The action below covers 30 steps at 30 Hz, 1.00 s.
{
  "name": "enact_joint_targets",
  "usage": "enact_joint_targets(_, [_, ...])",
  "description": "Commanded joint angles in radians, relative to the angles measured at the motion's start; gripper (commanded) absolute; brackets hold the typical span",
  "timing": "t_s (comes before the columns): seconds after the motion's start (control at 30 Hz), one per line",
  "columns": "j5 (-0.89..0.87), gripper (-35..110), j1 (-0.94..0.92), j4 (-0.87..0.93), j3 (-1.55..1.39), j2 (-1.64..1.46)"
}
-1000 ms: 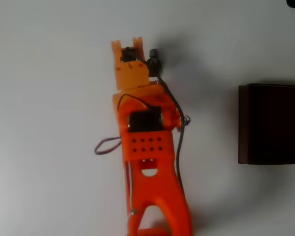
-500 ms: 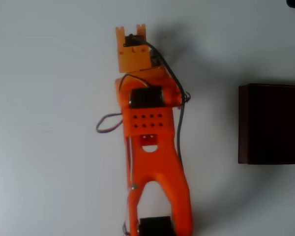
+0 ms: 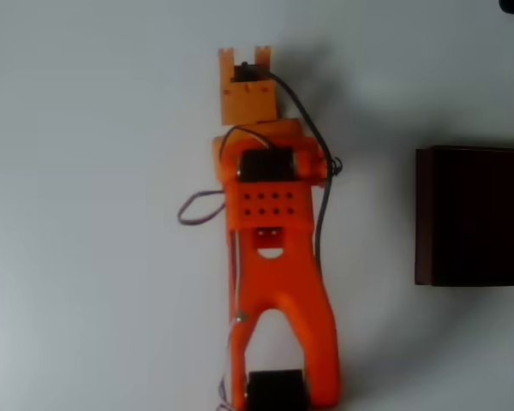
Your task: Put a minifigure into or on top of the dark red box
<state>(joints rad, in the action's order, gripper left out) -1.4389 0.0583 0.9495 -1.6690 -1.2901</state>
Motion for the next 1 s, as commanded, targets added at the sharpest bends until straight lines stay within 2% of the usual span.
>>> enact_joint_targets(0.0, [-0.023,24,0.003,0.029,0.071,0.006])
enact_joint_targets(0.53, [-0.008,23,-0.006,0.109,0.222,0.115])
enact_joint_targets(0.97, [-0.008,14,-0.006,0.114,0.249,0.160])
